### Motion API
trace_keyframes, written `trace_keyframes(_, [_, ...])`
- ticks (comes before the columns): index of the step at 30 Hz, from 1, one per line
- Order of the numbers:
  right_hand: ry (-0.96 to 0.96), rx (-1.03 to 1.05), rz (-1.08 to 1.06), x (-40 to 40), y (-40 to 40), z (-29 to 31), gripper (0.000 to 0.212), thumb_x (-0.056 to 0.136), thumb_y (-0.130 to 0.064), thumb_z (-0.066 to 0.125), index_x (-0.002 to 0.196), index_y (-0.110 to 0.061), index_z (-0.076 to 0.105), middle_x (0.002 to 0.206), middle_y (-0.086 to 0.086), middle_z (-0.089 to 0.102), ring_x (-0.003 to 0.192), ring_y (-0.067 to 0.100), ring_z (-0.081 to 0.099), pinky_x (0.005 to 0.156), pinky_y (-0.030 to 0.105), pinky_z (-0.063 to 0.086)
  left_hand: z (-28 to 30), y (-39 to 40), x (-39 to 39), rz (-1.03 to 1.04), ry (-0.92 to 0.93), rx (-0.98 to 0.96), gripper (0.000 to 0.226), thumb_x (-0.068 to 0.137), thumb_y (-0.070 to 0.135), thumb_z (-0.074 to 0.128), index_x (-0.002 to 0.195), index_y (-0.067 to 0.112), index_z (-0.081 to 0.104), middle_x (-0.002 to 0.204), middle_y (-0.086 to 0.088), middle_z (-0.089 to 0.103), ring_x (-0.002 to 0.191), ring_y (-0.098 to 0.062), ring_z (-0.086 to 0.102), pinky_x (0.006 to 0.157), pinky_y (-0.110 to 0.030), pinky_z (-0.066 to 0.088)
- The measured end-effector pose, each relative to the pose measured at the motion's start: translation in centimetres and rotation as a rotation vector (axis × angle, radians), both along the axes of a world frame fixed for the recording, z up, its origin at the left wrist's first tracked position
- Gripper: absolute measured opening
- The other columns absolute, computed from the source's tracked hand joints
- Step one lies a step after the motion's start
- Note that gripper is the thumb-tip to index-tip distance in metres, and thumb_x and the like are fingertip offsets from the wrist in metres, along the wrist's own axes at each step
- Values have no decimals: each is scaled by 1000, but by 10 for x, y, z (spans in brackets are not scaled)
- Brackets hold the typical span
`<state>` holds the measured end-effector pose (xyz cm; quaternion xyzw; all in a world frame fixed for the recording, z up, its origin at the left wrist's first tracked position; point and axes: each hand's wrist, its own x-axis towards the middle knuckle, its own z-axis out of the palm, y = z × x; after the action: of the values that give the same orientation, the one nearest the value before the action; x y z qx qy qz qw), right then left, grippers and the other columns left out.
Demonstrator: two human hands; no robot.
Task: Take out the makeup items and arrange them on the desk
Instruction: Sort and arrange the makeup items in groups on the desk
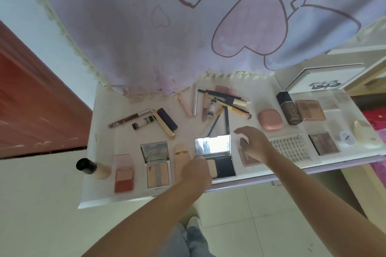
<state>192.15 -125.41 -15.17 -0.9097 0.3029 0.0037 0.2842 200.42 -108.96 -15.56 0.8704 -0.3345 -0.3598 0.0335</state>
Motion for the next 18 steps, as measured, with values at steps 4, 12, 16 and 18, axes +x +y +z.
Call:
trace_keyframes(4, [515,-227,244,-40,-10,-11,65,84,-12,50,142,-10,20,149,3,23,138,18,18,110,29,16,4,5,6,-78,-35,-136,34,92,26,49,123,13,44,102,-1,58,82,-8,50,56,-13,32])
trace_keyframes(12, [543,-276,232,-44,-7,-27,67,79,-10,55,138,-10,24,144,5,28,130,24,27,106,30,23,15,20,35,-115,-76,-291,25,93,21,42,116,11,48,112,-4,55,93,-14,52,75,-20,38])
trace_keyframes(16, [364,-41,10,-52,10,-8,66,74,-16,64,132,-7,36,135,8,40,122,23,36,98,27,34,19,19,40,-128,-41,-313,30,93,22,44,121,14,47,119,-3,55,104,-15,54,83,-19,40])
trace_keyframes(18, [200,31,-80,-60,23,10,66,72,-17,69,132,-9,41,131,4,46,117,18,43,94,19,35,26,12,39,-158,68,-339,36,90,25,50,125,16,46,123,0,54,106,-13,54,87,-19,40])
